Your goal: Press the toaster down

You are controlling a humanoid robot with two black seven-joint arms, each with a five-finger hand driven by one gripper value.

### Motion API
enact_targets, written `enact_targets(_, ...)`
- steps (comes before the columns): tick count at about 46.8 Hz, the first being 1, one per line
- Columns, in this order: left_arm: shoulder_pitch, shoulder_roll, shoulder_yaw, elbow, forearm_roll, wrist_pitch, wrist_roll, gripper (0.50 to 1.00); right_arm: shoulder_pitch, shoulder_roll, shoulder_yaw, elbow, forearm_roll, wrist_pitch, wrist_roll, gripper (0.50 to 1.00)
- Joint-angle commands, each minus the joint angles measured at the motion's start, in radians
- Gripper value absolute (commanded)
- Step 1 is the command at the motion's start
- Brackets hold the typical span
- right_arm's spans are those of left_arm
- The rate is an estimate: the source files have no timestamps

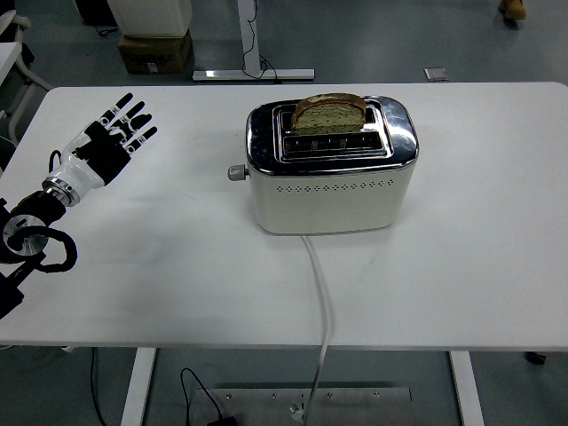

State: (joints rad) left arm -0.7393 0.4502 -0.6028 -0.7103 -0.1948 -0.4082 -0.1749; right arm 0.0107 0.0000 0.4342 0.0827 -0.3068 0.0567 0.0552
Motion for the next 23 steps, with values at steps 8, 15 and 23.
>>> enact_targets(8,0.006,-0.001,0.0,0.0,0.012,0.0,0.0,1.0,0.0,0.0,0.0,0.0,0.0,0.0,0.0,0.998)
enact_targets(15,0.006,-0.002,0.0,0.0,0.011,0.0,0.0,1.0,0.0,0.0,0.0,0.0,0.0,0.0,0.0,0.998)
enact_targets(23,0.014,-0.004,0.0,0.0,0.009,0.0,0.0,1.0,0.0,0.0,0.0,0.0,0.0,0.0,0.0,1.0)
